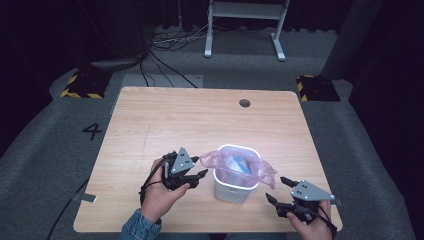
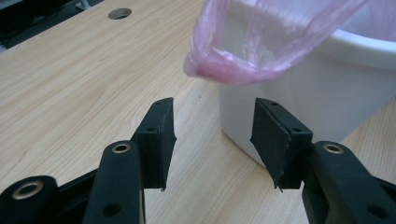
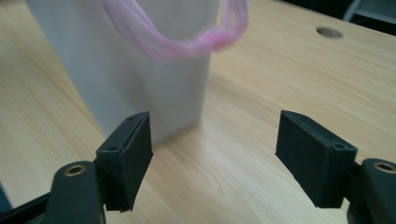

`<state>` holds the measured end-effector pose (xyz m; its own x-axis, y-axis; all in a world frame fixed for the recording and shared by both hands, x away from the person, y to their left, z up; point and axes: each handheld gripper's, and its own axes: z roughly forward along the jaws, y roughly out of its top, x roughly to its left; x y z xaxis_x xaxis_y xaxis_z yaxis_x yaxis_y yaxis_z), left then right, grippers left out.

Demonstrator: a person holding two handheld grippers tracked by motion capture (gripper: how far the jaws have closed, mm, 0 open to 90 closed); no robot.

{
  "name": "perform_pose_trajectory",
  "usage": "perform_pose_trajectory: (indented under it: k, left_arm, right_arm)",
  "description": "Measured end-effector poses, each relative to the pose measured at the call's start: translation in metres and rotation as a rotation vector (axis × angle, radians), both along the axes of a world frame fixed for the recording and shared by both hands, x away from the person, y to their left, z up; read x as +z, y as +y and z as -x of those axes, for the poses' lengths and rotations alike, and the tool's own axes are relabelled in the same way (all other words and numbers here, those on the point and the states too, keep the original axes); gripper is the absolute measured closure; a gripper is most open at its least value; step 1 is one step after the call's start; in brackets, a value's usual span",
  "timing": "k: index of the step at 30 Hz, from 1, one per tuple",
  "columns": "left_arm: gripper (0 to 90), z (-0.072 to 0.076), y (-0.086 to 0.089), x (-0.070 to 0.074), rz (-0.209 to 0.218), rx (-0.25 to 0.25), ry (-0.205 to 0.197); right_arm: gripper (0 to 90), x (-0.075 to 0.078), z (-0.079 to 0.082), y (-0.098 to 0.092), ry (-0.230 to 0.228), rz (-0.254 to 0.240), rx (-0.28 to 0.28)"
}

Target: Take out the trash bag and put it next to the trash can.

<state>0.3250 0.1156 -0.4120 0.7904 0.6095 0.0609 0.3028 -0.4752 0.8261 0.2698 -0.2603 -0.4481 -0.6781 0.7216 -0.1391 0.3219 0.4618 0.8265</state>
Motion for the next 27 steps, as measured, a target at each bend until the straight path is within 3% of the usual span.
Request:
perform_pose_trajectory:
  k: [1, 2, 5, 6, 7, 9, 11, 14, 17, 22, 27]
  left_arm:
    - [49.1, 0.0, 0.0, 0.0, 0.003, 0.004, 0.0]
    - [49.1, 0.0, 0.0, 0.001, 0.005, 0.005, 0.001]
    - [51.9, 0.0, -0.001, 0.003, 0.02, 0.007, 0.003]
    - [54.6, 0.0, -0.002, 0.004, 0.025, 0.001, 0.004]
    - [54.6, 0.0, -0.003, 0.006, 0.029, -0.006, 0.002]
    - [58.4, 0.0, -0.005, 0.012, 0.044, -0.014, -0.009]
    - [62.1, 0.0, -0.006, 0.02, 0.061, -0.018, -0.032]
    - [65.2, 0.001, -0.009, 0.031, 0.083, -0.032, -0.057]
    - [67.4, 0.001, -0.015, 0.04, 0.094, -0.064, -0.064]
    - [71.7, 0.001, -0.032, 0.046, 0.1, -0.1, -0.078]
    - [75.3, -0.002, -0.042, 0.048, 0.117, -0.114, -0.067]
  right_arm:
    - [25.8, -0.001, 0.001, 0.002, -0.002, 0.052, -0.011]
    - [25.8, -0.001, 0.001, 0.002, -0.002, 0.052, -0.011]
    - [51.3, -0.003, -0.003, 0.0, 0.047, -0.055, -0.046]
    - [56.1, -0.003, -0.005, -0.002, 0.072, -0.091, -0.048]
    - [56.1, -0.003, -0.005, -0.002, 0.072, -0.091, -0.048]
    - [64.5, 0.001, -0.009, -0.002, 0.099, -0.184, -0.03]
    - [67.4, 0.008, -0.014, -0.001, 0.081, -0.262, -0.02]
    - [68.4, 0.028, -0.017, 0.001, 0.015, -0.319, -0.04]
    - [67.4, 0.044, -0.019, 0.006, -0.032, -0.35, -0.012]
    - [58.6, 0.064, -0.026, 0.023, -0.044, -0.354, 0.063]
    - [39.6, 0.072, -0.034, 0.045, -0.033, -0.322, 0.16]
